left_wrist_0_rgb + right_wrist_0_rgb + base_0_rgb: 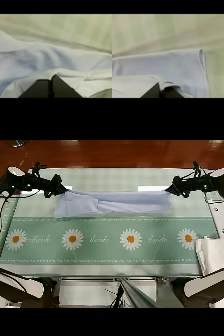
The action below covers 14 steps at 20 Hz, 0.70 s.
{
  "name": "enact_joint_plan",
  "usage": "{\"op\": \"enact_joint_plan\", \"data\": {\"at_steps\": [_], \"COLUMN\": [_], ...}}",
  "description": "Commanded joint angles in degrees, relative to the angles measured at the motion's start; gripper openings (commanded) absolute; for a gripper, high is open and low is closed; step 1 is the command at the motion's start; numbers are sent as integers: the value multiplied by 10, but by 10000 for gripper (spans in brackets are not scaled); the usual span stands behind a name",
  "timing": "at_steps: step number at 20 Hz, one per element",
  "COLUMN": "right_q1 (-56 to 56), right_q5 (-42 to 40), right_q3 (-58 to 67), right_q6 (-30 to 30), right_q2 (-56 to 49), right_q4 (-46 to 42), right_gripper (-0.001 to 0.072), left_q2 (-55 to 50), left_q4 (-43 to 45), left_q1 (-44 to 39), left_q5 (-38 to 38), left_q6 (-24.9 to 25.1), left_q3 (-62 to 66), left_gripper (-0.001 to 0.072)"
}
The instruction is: Fold the shirts.
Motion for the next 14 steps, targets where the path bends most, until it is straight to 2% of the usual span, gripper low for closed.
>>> {"op": "enact_joint_plan", "data": {"at_steps": [1,2,3,4,5,7,10,12,14], "right_q1": [2,2,2,1,1,-19,-74,-108,-118], "right_q5": [-2,-3,-8,-13,-12,14,100,143,148], "right_q3": [29,29,29,29,31,52,85,84,78], "right_q6": [1,-3,-13,-13,-16,-16,-13,-1,13], "right_q2": [-38,-45,-51,-53,-52,-49,-48,-49,-49], "right_q4": [18,28,37,40,42,35,9,-22,-67], "right_gripper": [22,22,78,433,622,620,620,620,619], "left_q2": [-44,-50,-55,-58,-57,-56,-23,25,91], "left_q4": [1,0,1,0,2,24,133,187,176], "left_q1": [-2,-3,-4,-5,-3,18,71,108,131], "left_q5": [-7,-8,-10,-17,-32,-96,-195,-198,-144], "left_q6": [-11,-7,-7,-7,-7,9,9,9,10], "left_q3": [50,50,50,50,51,69,76,50,-17], "left_gripper": [17,17,37,266,695,706,705,705,705]}}
